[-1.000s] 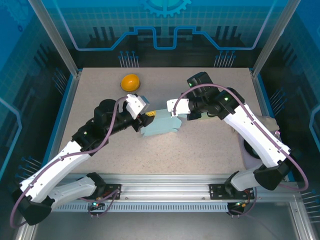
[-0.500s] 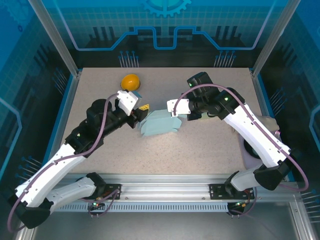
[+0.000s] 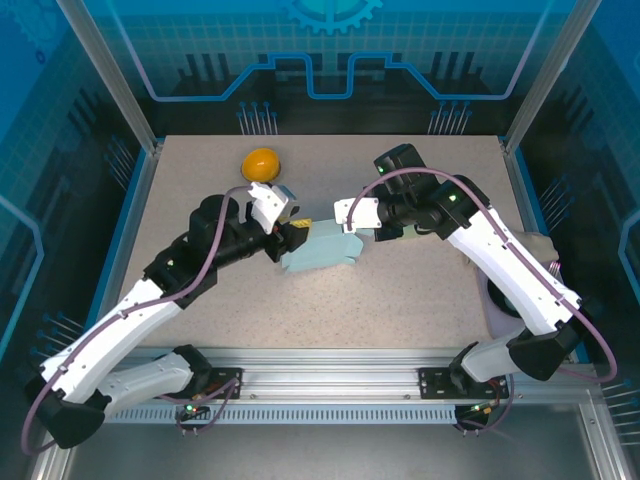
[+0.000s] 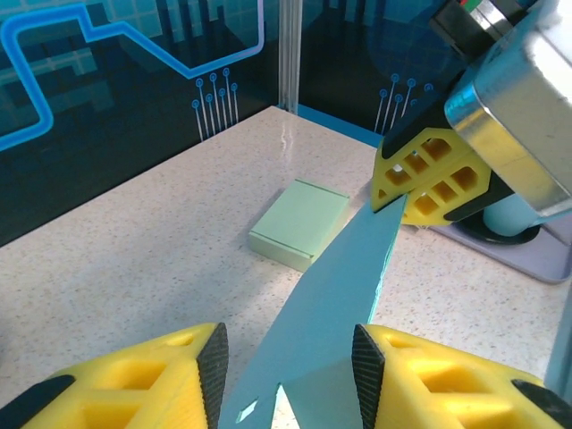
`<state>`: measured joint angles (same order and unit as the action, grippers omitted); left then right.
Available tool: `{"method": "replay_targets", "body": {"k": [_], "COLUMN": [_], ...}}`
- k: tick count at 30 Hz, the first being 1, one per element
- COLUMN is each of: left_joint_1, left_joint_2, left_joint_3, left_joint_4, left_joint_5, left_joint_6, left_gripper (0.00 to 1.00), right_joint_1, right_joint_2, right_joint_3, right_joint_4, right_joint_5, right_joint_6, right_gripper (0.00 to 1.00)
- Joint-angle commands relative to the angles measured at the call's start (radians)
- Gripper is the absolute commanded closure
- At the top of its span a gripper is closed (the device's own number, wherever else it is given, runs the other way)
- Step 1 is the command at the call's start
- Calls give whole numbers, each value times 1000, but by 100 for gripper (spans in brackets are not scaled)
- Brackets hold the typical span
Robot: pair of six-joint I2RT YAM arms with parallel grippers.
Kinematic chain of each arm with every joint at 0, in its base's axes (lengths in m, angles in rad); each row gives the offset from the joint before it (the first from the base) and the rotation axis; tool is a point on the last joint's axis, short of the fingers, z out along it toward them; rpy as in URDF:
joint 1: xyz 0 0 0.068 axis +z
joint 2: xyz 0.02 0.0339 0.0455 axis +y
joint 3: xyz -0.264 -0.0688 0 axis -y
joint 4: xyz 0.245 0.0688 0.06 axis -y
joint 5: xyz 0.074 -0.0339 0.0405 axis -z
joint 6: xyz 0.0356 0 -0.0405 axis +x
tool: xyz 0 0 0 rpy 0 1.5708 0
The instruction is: Fold the paper box
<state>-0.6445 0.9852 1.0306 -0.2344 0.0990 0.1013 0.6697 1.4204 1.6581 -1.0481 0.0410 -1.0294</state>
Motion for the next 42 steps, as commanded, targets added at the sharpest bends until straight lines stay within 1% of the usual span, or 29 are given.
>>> {"method": "replay_targets", "body": {"k": [1,6,9,12,15,17,21,23,25,28,30,32,35,39,42], "left_joint_1": [-7,-10,-11,-6,13,27,44,56,70,81,81,81,81,80,78], "left_joint_2": [13,22,16,-19,-81,-120,-197,-223,-236,-251,-265,-281,-291,-254,-216], "left_joint_3": [-24,-28,-2,42,60,63,24,-7,-43,-154,-250,-349,-457,-554,-603], "left_joint_4": [78,160,146,77,8,-38,-124,-195,-275,-346,-336,-296,-230,-142,-70], "left_joint_5": [48,6,-37,-138,-204,-228,-329,-383,-412,-427,-403,-380,-344,-279,-276], "left_joint_6": [-79,-173,-193,-199,-216,-234,-296,-352,-415,-563,-649,-729,-804,-859,-868], "left_gripper": [55,54,54,51,49,48,48,49,49,50,50,51,51,51,51], "right_joint_1": [24,33,44,56,92,117,168,180,182,154,122,97,64,7,-32], "right_joint_2": [11,10,9,-1,-17,-18,-20,-18,-17,6,31,56,114,211,267], "right_joint_3": [53,86,118,149,188,239,315,330,321,260,200,120,72,89,86], "right_joint_4": [-34,-64,-119,-179,-263,-342,-451,-485,-492,-421,-329,-192,-83,-60,-41], "right_joint_5": [-53,-61,-53,31,108,109,111,104,89,70,58,90,87,-2,-55], "right_joint_6": [34,44,45,46,45,59,97,109,115,129,142,153,150,153,153], "right_gripper": [100,100,100,100,100,100,100,100,100,100,100,100,100,100,100]}}
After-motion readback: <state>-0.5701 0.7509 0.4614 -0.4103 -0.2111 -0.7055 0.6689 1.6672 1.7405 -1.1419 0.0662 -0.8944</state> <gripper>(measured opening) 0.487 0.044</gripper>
